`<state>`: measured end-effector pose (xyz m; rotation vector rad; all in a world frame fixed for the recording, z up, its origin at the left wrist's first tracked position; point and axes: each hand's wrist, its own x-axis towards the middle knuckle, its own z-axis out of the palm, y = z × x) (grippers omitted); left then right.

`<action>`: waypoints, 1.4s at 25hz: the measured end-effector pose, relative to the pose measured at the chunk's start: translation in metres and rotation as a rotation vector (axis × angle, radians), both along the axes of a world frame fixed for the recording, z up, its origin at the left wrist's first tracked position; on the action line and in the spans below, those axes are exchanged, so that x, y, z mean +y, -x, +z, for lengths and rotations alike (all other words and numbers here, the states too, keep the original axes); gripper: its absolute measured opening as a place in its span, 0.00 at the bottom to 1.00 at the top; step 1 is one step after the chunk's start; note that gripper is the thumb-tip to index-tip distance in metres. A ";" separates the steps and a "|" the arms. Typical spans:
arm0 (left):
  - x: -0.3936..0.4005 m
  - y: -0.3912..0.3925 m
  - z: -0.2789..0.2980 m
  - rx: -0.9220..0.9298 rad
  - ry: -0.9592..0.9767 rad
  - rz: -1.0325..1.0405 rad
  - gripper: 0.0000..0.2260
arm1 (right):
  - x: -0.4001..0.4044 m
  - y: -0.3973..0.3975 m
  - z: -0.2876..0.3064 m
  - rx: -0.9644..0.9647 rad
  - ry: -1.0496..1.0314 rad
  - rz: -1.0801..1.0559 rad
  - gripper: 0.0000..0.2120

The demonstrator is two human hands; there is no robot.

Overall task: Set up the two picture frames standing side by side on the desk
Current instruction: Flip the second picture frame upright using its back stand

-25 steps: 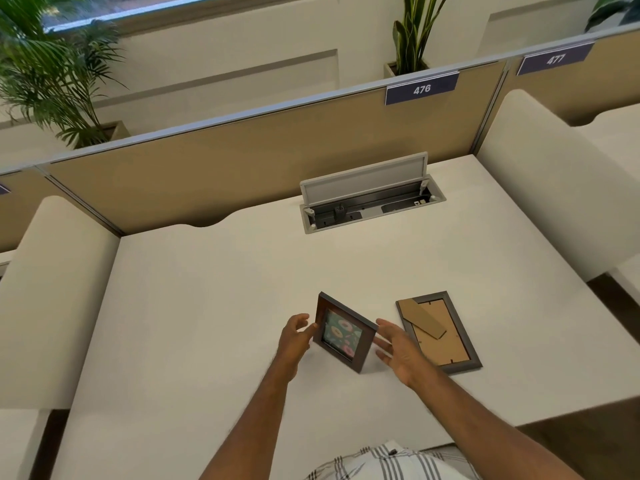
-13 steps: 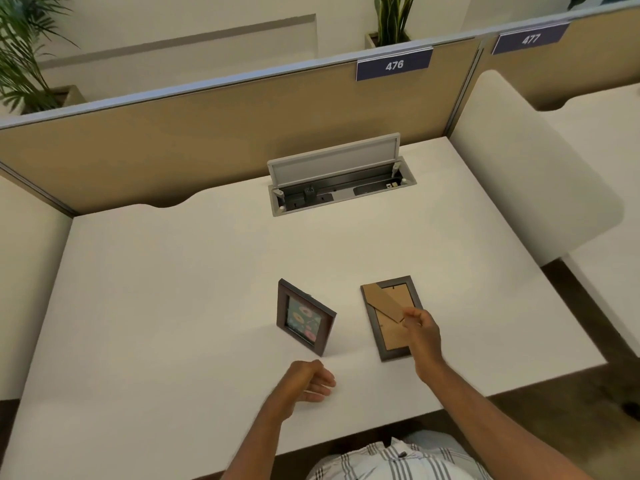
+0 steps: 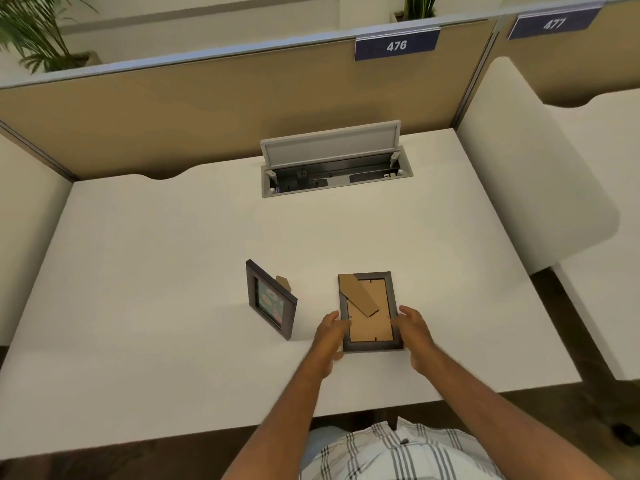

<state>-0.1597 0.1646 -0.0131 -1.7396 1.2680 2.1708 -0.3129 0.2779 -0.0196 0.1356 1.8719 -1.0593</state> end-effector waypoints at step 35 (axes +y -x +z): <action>-0.027 0.048 0.010 0.025 0.136 0.184 0.23 | -0.001 0.042 0.013 -0.233 0.182 0.068 0.19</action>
